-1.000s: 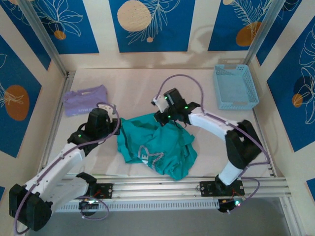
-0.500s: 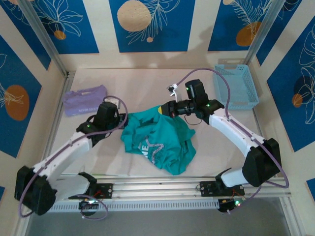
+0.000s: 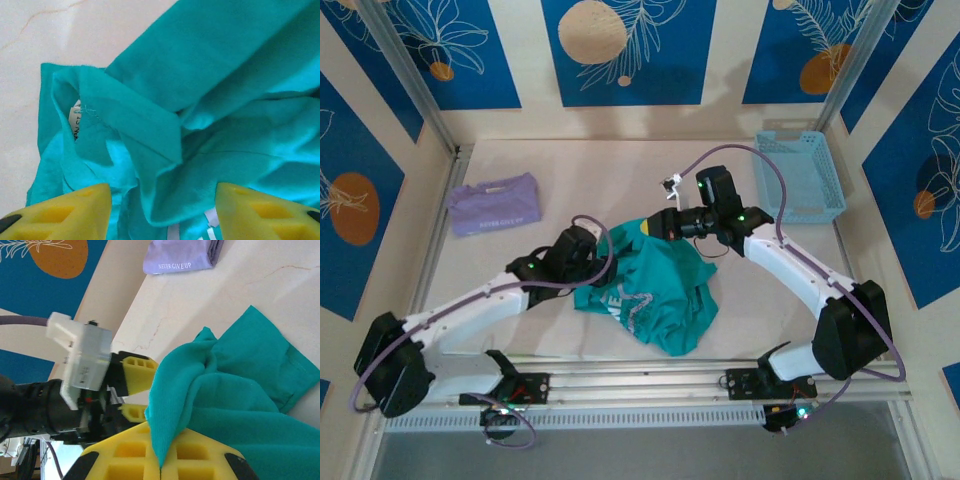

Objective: Fold the inside-out t-shirt

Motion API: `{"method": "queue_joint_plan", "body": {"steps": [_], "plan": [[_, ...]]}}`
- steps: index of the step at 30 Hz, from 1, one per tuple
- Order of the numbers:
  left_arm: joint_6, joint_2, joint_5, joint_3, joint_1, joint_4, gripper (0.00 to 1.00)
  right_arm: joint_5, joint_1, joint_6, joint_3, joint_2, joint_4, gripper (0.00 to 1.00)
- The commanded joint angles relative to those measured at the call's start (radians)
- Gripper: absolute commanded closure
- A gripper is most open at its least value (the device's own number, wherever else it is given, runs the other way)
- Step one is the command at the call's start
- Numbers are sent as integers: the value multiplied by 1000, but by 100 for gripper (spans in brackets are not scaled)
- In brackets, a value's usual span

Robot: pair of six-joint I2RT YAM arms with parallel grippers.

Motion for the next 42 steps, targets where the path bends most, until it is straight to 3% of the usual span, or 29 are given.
{"method": "queue_joint_plan", "body": {"steps": [1, 4, 13, 16, 21, 25, 30, 33, 36, 42], "plan": [[26, 30, -37, 61, 18, 66, 51, -6, -1, -11, -22, -44, -16, 100], [24, 45, -9, 58, 39, 112, 55, 14, -3, -37, -34, -71, -42, 100], [5, 109, 119, 54, 89, 187, 55, 17, -5, -58, -65, -105, -43, 100], [4, 117, 164, 49, 111, 231, 66, 1, -4, -70, -69, -107, -30, 100], [29, 60, 329, 29, 171, 318, 99, -6, -28, -112, -41, -127, -69, 100], [75, -101, 523, -44, 202, 450, 100, 51, -84, -81, -20, -148, -113, 100], [111, -213, 704, -85, 208, 544, 100, 98, -70, -75, -25, -138, -103, 93], [133, -235, 779, -82, 208, 547, 100, 171, -49, -105, -24, -140, -116, 90], [146, -242, 825, -71, 208, 532, 100, 334, -10, -165, 5, -146, -193, 82], [153, -233, 754, -31, 207, 431, 100, 683, 115, -279, 31, -209, -321, 65]]}}
